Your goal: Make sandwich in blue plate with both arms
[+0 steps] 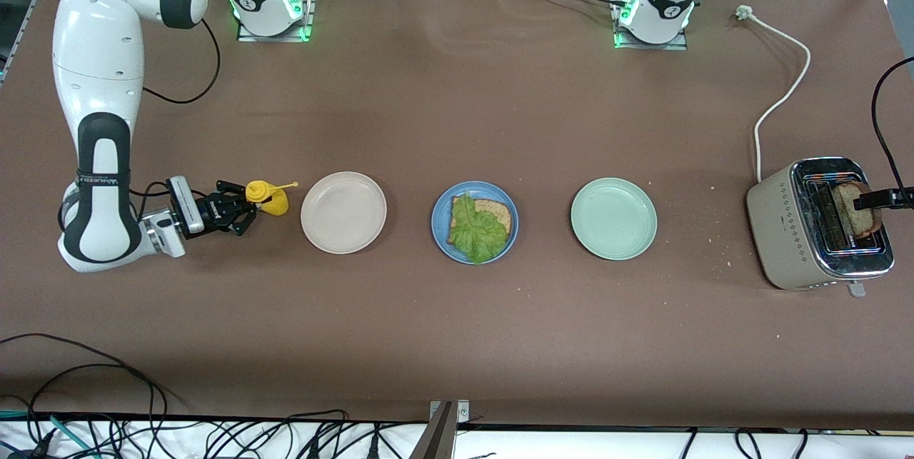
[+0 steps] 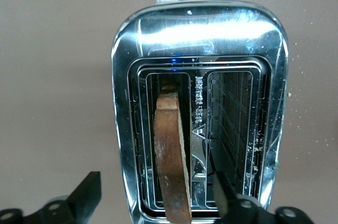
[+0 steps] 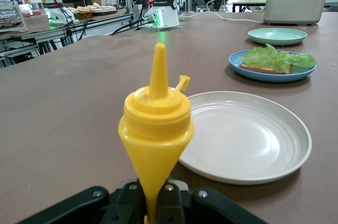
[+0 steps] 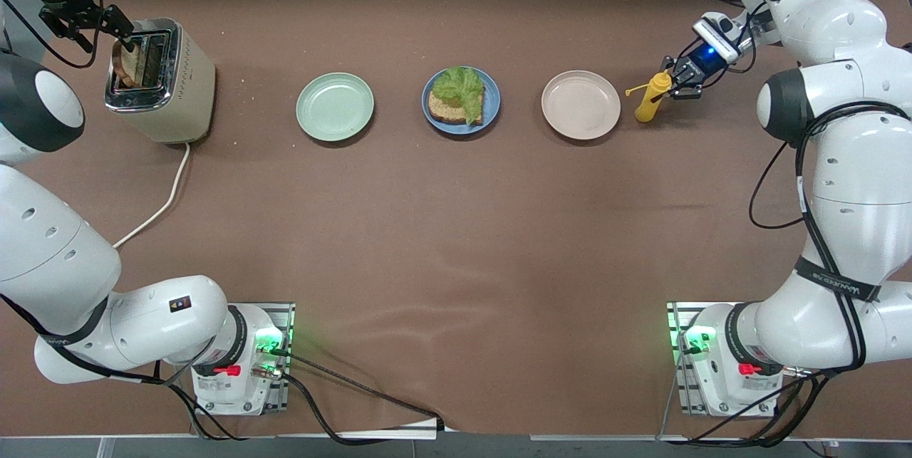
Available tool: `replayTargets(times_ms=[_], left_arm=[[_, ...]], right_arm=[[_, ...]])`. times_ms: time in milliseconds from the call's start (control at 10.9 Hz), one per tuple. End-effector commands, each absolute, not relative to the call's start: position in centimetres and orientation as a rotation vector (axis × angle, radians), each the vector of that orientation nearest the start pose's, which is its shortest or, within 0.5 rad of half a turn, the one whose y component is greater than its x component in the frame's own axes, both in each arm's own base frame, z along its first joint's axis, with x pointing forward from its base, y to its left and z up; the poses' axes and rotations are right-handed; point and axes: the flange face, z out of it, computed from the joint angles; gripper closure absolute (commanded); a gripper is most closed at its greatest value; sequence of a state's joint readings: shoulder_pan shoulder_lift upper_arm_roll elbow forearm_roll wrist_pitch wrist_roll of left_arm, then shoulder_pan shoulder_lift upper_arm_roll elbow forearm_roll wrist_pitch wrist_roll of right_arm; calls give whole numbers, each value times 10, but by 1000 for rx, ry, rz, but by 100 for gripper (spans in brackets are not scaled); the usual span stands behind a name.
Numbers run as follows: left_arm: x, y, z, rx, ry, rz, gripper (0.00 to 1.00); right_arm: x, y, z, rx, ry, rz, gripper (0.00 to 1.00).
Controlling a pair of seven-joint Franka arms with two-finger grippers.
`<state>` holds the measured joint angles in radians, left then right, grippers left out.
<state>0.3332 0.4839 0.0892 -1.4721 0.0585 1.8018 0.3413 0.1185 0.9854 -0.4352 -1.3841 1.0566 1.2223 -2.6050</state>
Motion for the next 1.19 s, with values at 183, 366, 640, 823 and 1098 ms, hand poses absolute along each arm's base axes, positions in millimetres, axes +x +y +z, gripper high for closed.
replayTargets(times_ms=[183, 366, 640, 823, 1098], left_arm=[[620, 273, 378, -3086, -79, 303, 49], [621, 272, 373, -3089, -77, 311, 61], [621, 271, 373, -3087, -67, 313, 100], [621, 271, 378, -3090, -45, 308, 100], [615, 269, 402, -3098, -20, 322, 100]], right_arm=[[634, -62, 150, -1080, -1688, -708, 0], [639, -87, 163, -1146, -1717, -696, 0], [637, -148, 178, -1440, -1607, -586, 0], [641, -170, 206, -1637, -1436, -525, 0], [650, -167, 239, -1829, -1179, -363, 0]])
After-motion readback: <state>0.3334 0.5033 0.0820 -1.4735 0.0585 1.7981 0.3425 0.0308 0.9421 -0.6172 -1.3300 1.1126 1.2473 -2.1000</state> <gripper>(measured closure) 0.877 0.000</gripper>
